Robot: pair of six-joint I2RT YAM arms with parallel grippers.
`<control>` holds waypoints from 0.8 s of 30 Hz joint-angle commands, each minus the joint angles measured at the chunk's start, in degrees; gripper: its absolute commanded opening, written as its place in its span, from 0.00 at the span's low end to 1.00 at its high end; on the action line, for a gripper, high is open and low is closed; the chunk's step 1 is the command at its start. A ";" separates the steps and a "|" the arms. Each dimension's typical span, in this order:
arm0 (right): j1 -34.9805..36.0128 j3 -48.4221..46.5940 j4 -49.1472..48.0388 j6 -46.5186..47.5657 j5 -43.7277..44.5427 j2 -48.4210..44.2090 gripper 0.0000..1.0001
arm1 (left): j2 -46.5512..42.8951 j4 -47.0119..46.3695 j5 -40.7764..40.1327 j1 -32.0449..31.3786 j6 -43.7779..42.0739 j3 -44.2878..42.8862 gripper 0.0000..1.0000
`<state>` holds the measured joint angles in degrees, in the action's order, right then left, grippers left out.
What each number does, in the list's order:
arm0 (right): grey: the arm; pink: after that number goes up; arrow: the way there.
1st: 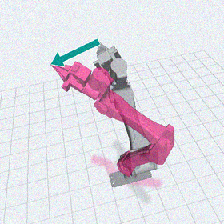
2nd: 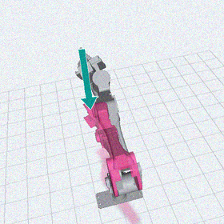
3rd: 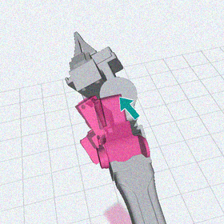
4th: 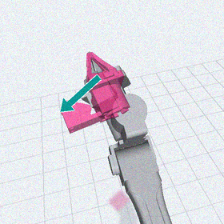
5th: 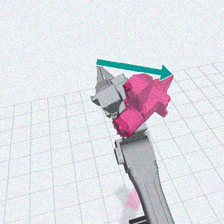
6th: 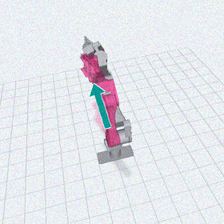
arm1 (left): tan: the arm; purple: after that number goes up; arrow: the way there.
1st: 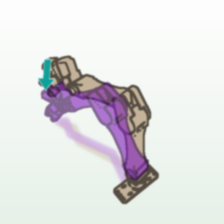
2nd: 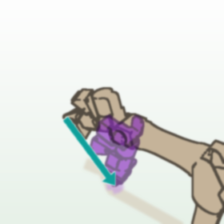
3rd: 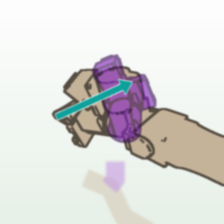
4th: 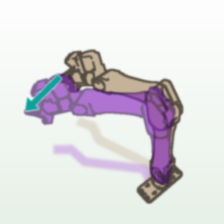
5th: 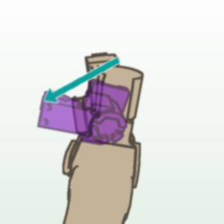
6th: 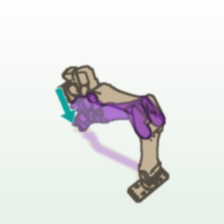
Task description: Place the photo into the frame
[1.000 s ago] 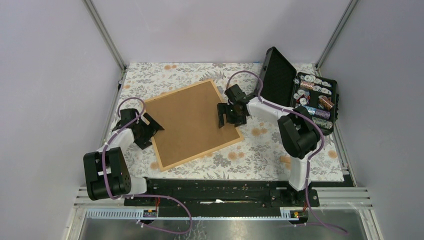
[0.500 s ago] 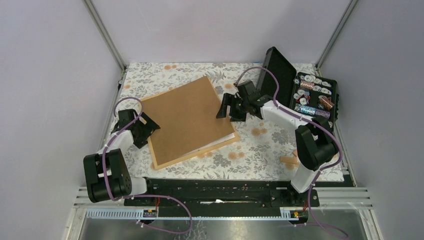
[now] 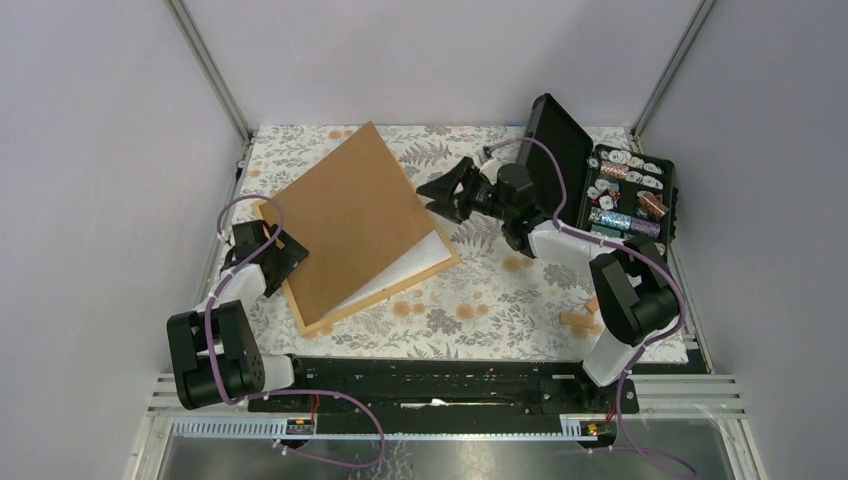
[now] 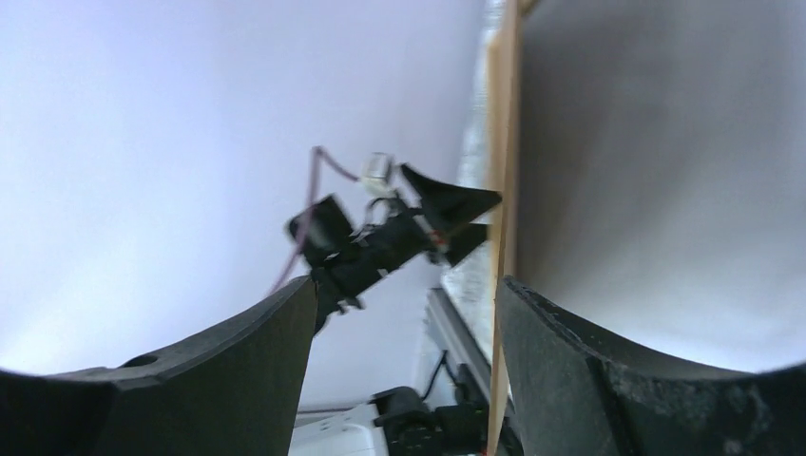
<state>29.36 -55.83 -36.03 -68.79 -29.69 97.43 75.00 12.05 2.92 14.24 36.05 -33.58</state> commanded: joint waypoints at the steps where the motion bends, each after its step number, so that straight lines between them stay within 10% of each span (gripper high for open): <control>1: 7.64 -3.98 -12.54 -8.86 -15.86 -0.37 0.76 | 0.48 4.01 17.71 -2.70 5.96 2.73 0.99; 24: 16.89 -8.73 -27.32 -17.68 -7.37 6.80 0.71 | -2.26 4.47 19.04 -2.72 6.25 3.57 0.99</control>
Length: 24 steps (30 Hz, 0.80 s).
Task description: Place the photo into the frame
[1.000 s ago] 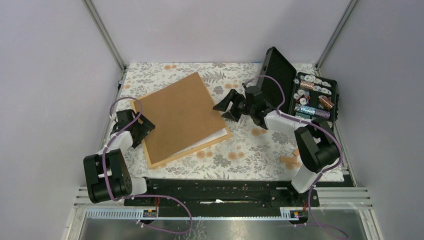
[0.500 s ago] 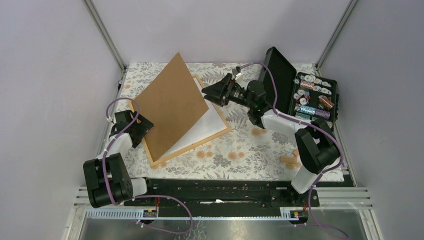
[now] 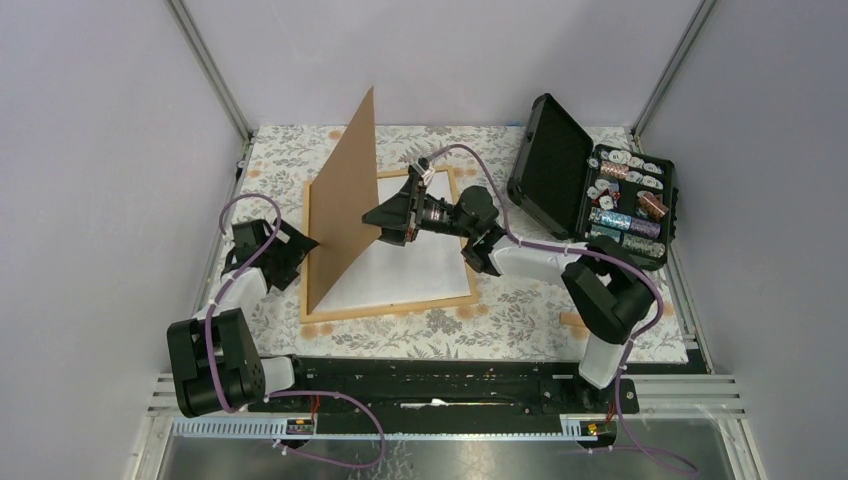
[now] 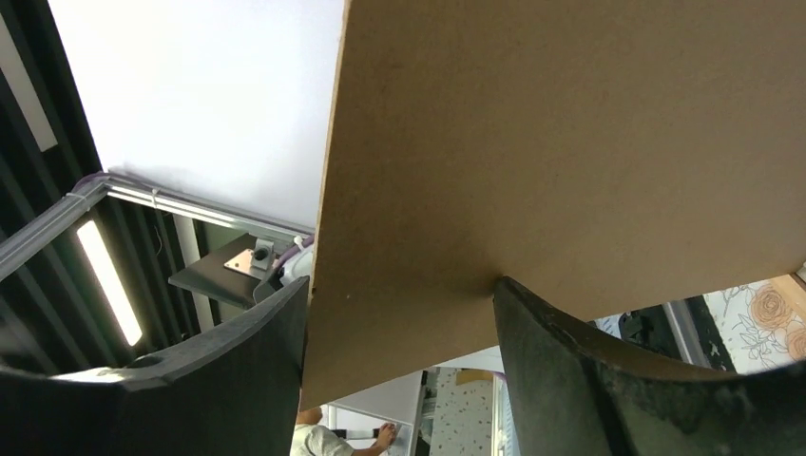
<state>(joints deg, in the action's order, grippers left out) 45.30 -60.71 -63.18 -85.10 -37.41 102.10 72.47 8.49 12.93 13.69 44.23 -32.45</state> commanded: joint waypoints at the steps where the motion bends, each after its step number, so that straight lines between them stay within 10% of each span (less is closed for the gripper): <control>1: 1.01 -4.46 5.24 1.31 0.78 1.32 0.70 | 0.12 8.25 9.03 -2.12 -2.07 2.35 0.99; 9: -1.74 -9.65 47.78 23.91 5.37 -5.29 0.82 | -0.54 8.71 8.65 -2.11 -2.52 2.16 0.99; 24: -11.53 -21.44 70.47 47.04 -6.92 1.91 0.74 | 1.62 7.93 8.03 -2.21 -2.96 1.28 0.99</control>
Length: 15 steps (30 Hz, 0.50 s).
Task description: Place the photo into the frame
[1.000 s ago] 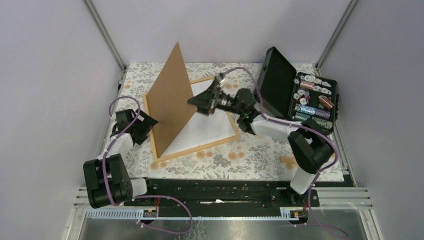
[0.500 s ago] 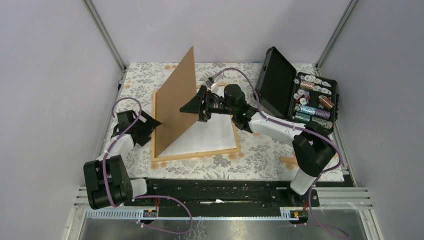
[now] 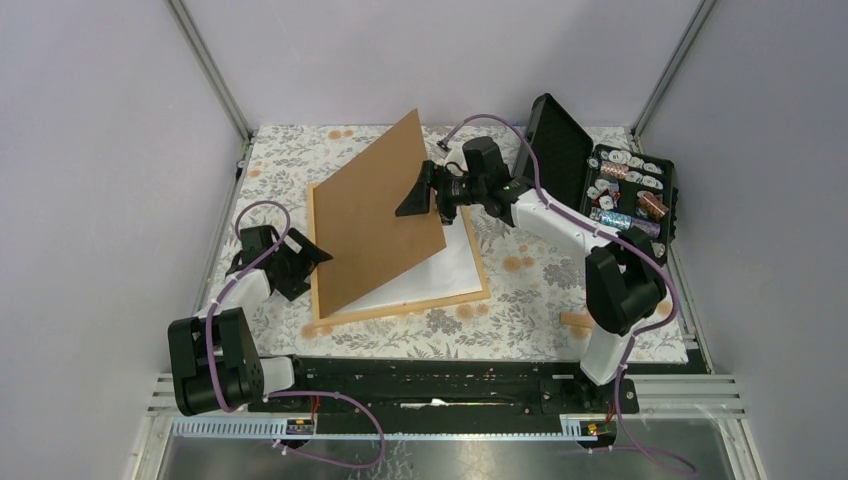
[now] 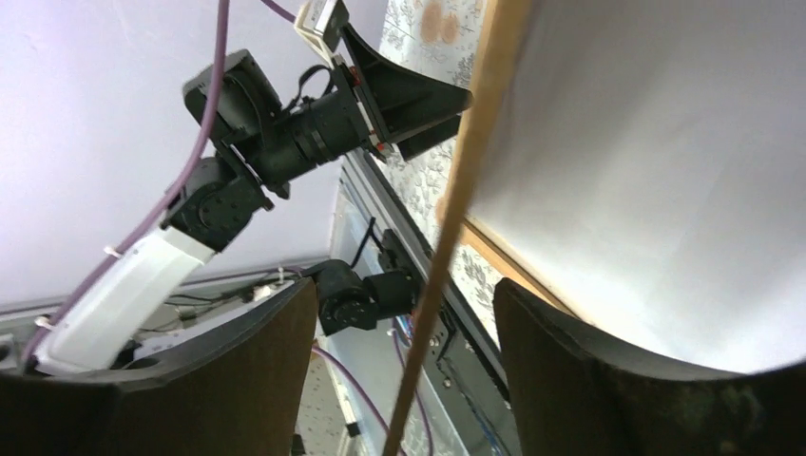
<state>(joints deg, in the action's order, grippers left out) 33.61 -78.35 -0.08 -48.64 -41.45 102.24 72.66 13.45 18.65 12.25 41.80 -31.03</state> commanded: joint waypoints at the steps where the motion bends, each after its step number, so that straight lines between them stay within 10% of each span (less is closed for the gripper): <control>1: -0.16 -3.55 7.69 11.48 -2.49 1.69 0.72 | 1.32 2.98 2.36 -0.73 -0.61 -0.36 0.99; 15: -6.00 -11.77 13.03 16.91 -1.72 6.47 0.64 | 1.08 4.48 2.14 -0.54 -2.16 -2.78 0.98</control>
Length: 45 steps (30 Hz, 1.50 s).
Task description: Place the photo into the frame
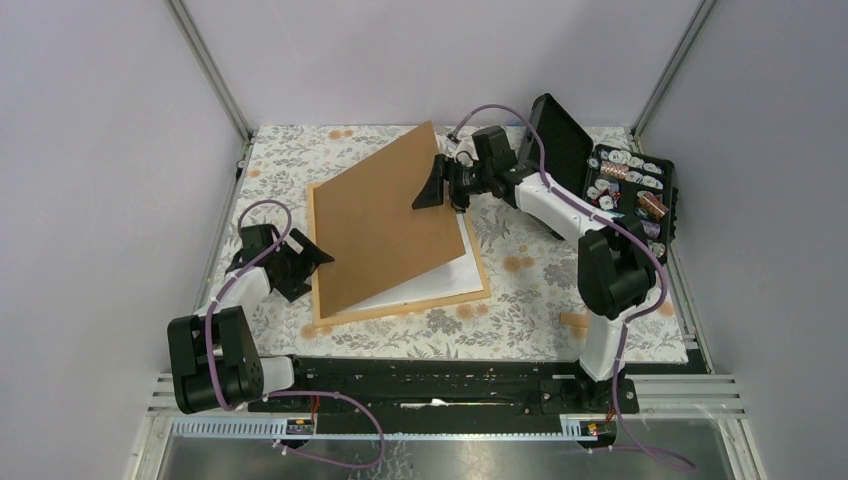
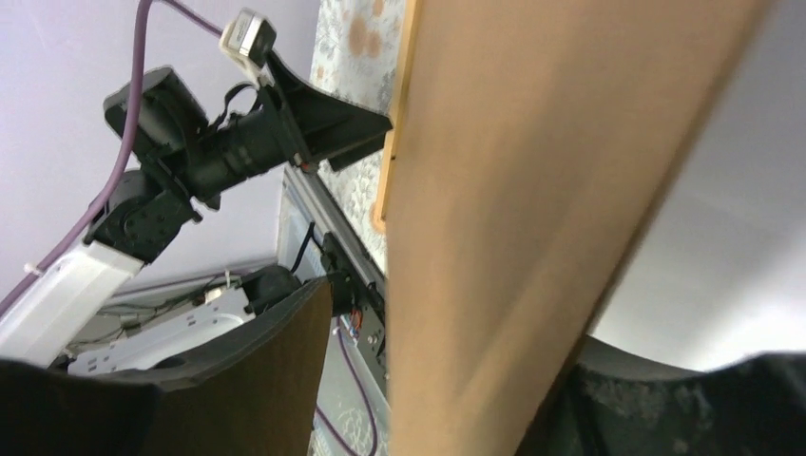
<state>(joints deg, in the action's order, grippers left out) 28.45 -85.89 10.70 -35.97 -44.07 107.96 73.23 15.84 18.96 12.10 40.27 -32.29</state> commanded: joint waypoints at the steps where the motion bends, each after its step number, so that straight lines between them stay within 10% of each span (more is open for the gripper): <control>1: -0.91 -4.29 1.80 4.47 1.49 0.91 0.61 | 0.49 2.06 1.86 -0.36 -0.63 -1.50 0.99; 6: -1.23 -6.96 0.23 2.87 -0.63 2.48 0.29 | 0.46 2.25 2.40 -0.17 -0.94 -2.23 0.98; 16: -2.38 -7.19 -0.90 2.80 -2.32 -1.31 0.00 | -3.93 7.11 0.13 0.53 -2.56 -6.67 0.98; 28: -3.75 -10.06 -6.23 -0.28 -4.11 -8.55 0.00 | -11.24 12.84 -0.18 0.51 -6.09 -18.85 0.99; 45: -9.36 -1.18 -35.43 -9.77 -14.45 -6.31 0.00 | -4.40 -12.67 15.71 7.24 7.27 -21.94 0.99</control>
<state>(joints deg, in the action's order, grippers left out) 18.94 -88.27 -10.94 -45.10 -52.21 101.75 68.86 11.88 31.79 16.64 44.18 -51.66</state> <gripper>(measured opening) 0.033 0.987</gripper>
